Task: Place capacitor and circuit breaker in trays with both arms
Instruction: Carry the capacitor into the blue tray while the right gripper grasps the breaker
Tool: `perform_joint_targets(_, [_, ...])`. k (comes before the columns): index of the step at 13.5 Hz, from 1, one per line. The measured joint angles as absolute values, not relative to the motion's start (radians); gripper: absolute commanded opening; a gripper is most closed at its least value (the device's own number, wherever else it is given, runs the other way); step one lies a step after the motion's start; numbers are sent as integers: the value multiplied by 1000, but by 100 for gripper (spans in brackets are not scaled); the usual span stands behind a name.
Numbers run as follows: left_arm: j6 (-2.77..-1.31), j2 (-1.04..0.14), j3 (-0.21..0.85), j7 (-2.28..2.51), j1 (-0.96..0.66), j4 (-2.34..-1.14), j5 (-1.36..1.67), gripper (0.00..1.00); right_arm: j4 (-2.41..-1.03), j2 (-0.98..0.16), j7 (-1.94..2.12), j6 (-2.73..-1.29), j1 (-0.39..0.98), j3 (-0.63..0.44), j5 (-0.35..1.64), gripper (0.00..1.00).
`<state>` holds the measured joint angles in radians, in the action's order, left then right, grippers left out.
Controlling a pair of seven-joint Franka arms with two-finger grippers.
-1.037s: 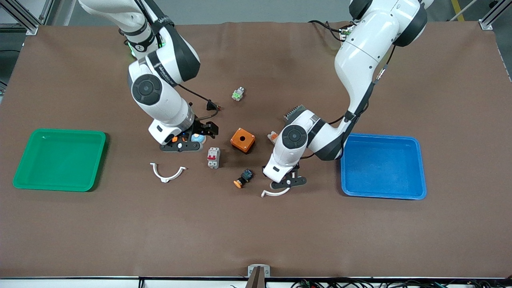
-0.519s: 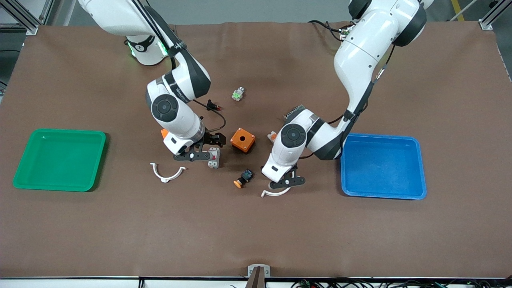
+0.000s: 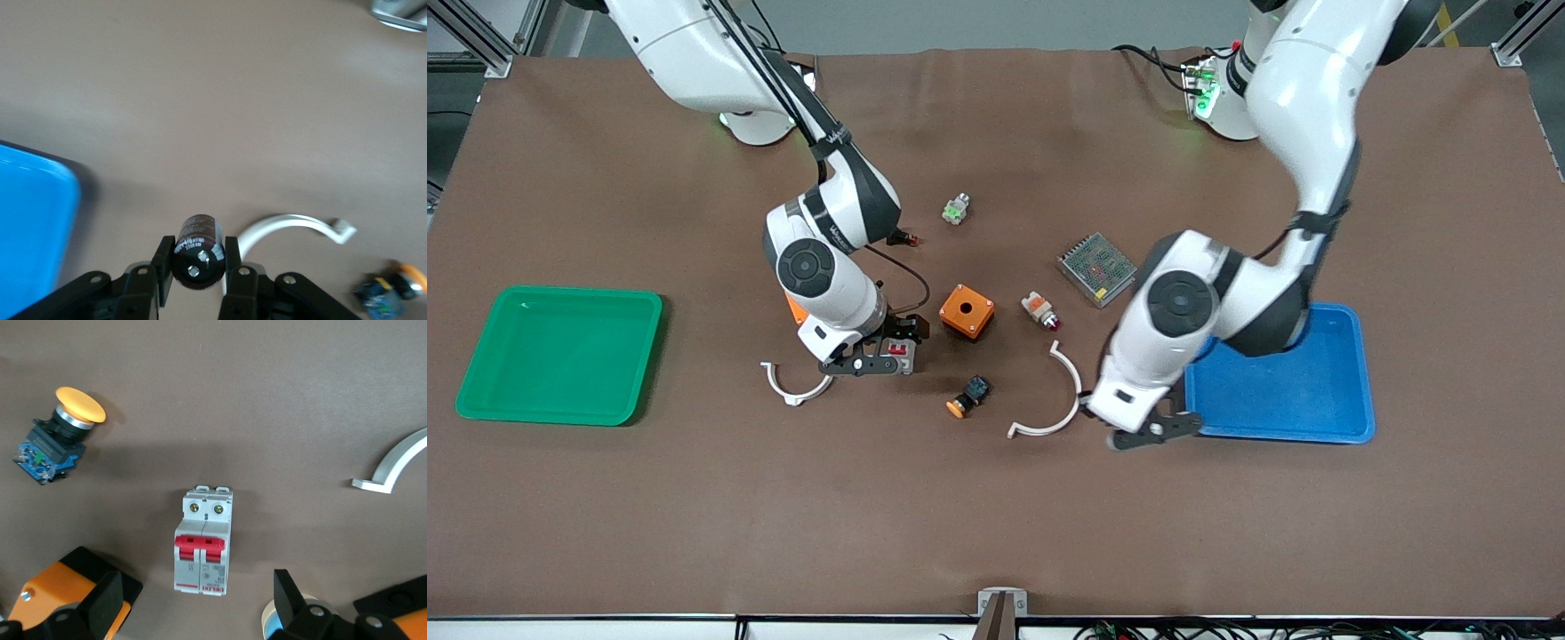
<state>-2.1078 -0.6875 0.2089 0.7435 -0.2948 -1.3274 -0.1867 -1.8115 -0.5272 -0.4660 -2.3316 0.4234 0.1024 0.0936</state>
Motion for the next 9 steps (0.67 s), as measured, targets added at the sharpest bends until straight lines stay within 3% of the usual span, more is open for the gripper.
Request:
perform_joint_targets(4, [-2075,-609,209,535,-148,-1445,-187,3,-1794,-564,-466,-2342,424,102,93,97])
perform_joint_targets(9, [-2087,-597,209,383,4,-1553,-187,3,-1776,-585,-466,-2343,424,102,93,68])
